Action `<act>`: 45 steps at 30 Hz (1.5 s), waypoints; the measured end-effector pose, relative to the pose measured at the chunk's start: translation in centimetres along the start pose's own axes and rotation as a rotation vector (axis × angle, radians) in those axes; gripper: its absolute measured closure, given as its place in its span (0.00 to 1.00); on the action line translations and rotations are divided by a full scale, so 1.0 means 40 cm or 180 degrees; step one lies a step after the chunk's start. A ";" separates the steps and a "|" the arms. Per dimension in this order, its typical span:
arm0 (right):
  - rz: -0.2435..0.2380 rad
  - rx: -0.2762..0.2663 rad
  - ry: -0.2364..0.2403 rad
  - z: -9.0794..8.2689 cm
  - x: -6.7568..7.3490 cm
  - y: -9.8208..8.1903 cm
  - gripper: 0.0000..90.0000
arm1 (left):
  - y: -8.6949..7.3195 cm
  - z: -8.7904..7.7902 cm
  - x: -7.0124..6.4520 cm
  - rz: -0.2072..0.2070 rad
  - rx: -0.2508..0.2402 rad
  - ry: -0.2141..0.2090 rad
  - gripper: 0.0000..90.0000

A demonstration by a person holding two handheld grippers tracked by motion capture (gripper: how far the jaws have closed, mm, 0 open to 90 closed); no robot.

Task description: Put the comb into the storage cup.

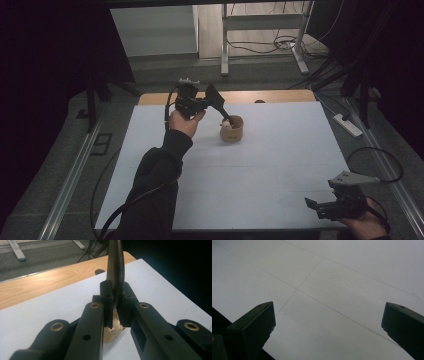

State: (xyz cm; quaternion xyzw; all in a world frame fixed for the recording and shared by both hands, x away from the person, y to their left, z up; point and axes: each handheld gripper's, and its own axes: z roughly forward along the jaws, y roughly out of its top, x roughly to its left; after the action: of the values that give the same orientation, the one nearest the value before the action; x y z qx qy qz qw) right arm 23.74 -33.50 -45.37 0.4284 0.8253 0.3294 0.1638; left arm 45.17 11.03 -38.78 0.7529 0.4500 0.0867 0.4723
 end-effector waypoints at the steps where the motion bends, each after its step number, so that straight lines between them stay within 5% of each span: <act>1: 0.0004 -0.0002 0.0003 0.000 0.000 0.000 0.00 | 0.000 0.000 0.000 0.0000 0.0000 0.0000 0.92; 23: -0.0007 0.0006 0.0028 0.000 -0.002 0.000 0.00 | -0.035 0.049 0.012 -0.0140 0.0079 -0.0096 0.92; 28: -0.0003 0.0011 0.0010 -0.002 -0.005 -0.002 0.00 | -0.040 0.052 0.017 -0.0216 0.0064 -0.0144 0.92; 33: -0.0014 0.0016 0.0012 -0.002 -0.004 -0.001 0.00 | -0.056 0.053 0.040 -0.0430 0.0035 -0.0223 0.92; 45: -0.0009 0.0021 0.0011 0.000 -0.004 -0.001 0.00 | -0.083 0.047 0.069 -0.0530 0.0029 -0.0187 0.88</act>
State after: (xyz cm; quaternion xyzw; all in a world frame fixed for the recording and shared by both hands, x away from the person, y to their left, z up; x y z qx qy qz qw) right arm 23.81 -33.66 -45.37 0.4272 0.8273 0.3272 0.1614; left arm 45.86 12.43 -43.23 0.7172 0.4975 0.0230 0.4874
